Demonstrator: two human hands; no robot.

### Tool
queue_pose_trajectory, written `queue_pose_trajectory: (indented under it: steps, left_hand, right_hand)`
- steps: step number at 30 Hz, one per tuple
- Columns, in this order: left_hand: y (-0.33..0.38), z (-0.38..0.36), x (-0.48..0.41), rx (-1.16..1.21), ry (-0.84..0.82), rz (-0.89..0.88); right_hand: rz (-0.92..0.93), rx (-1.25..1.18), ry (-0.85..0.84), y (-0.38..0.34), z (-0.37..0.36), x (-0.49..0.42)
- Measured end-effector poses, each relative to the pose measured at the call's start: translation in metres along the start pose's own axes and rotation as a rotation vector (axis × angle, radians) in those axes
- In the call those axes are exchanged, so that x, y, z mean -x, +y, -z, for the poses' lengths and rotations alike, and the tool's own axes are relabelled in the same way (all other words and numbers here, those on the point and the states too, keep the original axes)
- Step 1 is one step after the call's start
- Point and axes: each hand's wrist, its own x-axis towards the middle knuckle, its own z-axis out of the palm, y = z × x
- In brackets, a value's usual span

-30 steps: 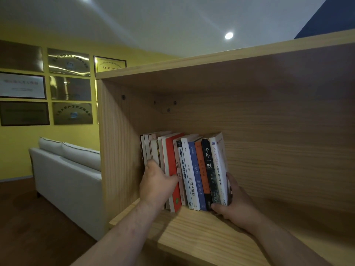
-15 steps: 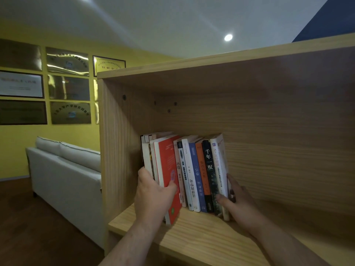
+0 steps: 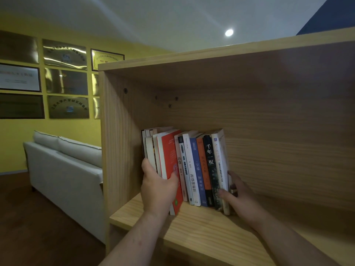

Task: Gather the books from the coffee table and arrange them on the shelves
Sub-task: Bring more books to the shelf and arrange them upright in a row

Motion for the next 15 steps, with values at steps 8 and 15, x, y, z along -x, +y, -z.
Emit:
queue_pose_trajectory:
  steps: [8, 15]
  left_hand:
    - [0.008, 0.043, 0.023, 0.136, 0.078, -0.032]
    - [0.011, 0.096, 0.047, 0.225, 0.113, -0.044]
  right_hand:
    - [-0.016, -0.074, 0.033, 0.002, 0.003, 0.0]
    - [-0.032, 0.021, -0.047, -0.016, -0.007, 0.001]
